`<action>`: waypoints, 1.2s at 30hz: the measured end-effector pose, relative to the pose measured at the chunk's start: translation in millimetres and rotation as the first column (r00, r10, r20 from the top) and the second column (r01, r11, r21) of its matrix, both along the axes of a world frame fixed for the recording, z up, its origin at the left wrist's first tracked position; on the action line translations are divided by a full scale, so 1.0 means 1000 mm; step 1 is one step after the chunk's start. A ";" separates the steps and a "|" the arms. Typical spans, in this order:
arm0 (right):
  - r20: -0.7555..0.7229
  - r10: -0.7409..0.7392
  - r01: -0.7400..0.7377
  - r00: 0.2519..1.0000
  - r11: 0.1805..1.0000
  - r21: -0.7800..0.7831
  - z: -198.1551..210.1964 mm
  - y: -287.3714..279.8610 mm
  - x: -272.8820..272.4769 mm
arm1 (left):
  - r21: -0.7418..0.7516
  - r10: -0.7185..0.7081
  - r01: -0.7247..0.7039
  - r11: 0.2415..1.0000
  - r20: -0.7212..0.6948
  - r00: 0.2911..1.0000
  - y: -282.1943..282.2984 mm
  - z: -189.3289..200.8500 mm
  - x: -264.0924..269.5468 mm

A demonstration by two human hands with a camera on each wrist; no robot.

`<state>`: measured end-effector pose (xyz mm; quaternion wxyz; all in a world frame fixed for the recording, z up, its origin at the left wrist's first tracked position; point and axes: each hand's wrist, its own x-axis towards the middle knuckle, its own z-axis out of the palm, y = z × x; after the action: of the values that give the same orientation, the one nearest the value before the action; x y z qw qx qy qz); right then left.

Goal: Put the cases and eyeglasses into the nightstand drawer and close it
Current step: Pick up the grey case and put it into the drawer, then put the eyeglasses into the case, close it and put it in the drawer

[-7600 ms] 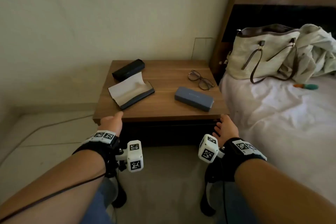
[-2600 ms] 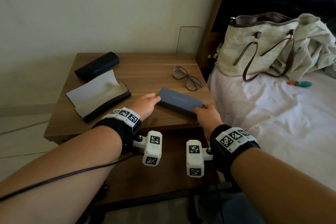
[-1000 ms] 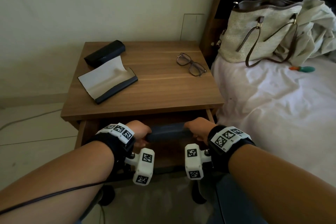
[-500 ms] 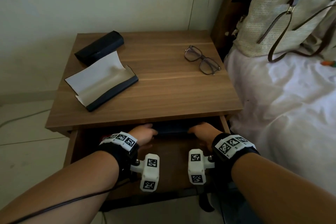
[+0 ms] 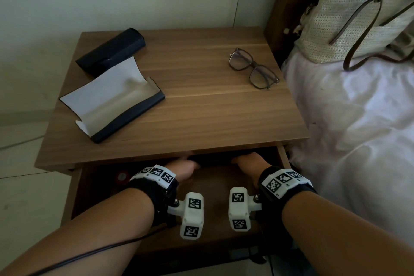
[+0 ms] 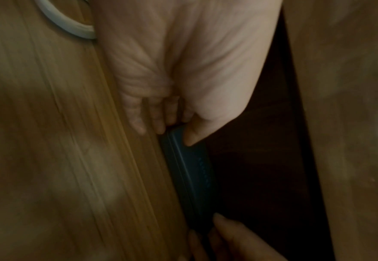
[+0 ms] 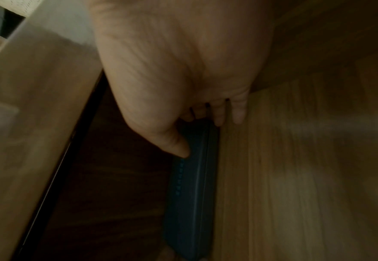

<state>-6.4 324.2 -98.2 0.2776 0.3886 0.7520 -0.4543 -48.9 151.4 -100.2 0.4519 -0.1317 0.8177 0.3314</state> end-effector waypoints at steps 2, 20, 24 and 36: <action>0.003 -0.005 0.005 1.000 1.000 -0.022 -0.001 -0.002 -0.001 | 0.006 -0.032 0.032 0.999 -0.001 0.999 0.000 -0.003 -0.001; -0.100 0.106 -0.103 0.989 0.994 0.035 0.062 -0.031 0.026 | 0.146 0.024 -0.018 0.989 -0.035 0.999 -0.025 0.045 0.026; -0.139 0.101 -0.110 0.985 0.992 -0.056 0.092 -0.045 0.038 | 0.251 0.118 -0.120 0.960 0.022 0.993 -0.032 0.073 0.042; -0.201 -0.019 -0.048 0.979 0.944 -0.327 0.156 -0.086 0.050 | 0.331 0.125 -0.064 0.942 -0.167 0.978 -0.069 0.139 0.057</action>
<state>43.5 238.5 57.8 0.2647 0.2832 0.6923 -0.6086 8.3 82.1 38.7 0.3727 -0.0637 0.7835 0.4931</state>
